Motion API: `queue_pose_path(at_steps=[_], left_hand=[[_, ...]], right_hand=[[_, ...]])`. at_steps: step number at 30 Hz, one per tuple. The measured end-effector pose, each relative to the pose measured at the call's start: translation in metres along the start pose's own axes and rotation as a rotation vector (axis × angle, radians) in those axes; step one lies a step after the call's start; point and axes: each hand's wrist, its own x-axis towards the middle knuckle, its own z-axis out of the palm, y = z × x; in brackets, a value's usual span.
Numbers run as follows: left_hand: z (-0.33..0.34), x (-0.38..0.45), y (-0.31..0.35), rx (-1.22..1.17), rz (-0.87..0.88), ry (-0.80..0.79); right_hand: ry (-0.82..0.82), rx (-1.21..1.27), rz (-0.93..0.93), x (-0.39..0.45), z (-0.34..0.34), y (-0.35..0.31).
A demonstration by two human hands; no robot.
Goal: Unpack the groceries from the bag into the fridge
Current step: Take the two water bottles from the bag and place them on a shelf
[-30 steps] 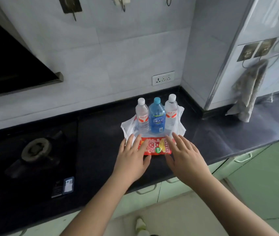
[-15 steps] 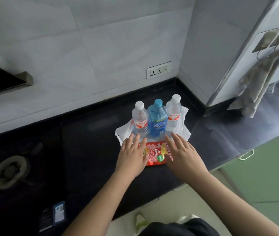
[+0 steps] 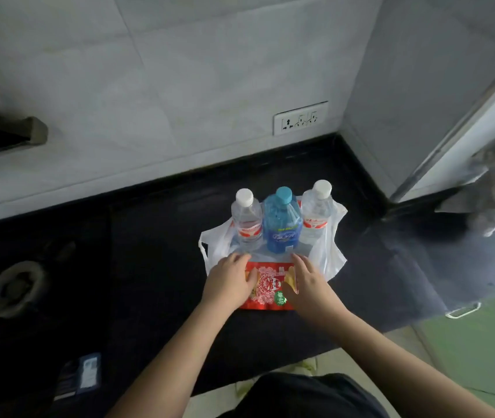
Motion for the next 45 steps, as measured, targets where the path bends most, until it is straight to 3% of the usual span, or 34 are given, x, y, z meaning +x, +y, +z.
queue_pose_path(at_steps=[9, 12, 15, 23, 30, 36, 41, 45], left_hand=[[0.002, 0.036, 0.001, -0.565, -0.395, -0.025], [0.006, 0.043, -0.002, -0.616, -0.383, 0.131], [0.008, 0.049, -0.001, -0.685, -0.357, 0.165], [0.013, 0.065, 0.006, -0.762, -0.324, 0.211], [0.014, 0.084, 0.002, -0.792, -0.299, 0.186], [0.017, 0.082, -0.001, -0.740, -0.289, 0.289], [0.014, 0.074, -0.004, -0.753, -0.243, 0.386], [-0.003, 0.067, -0.005, -0.775, -0.211, 0.365]], right_hand=[[0.109, 0.461, 0.301, 0.044, -0.030, 0.013], [0.230, 0.632, 0.341, 0.054, -0.033, 0.018], [0.280, 0.734, 0.314, 0.066, -0.030, 0.026], [0.384, 0.662, 0.274, 0.084, -0.037, 0.030], [0.377, 0.597, 0.192, 0.098, -0.037, 0.037], [0.443, 0.456, 0.153, 0.101, -0.042, 0.044], [0.418, 0.437, 0.192, 0.105, -0.045, 0.047], [0.392, 0.385, 0.176, 0.105, -0.048, 0.051]])
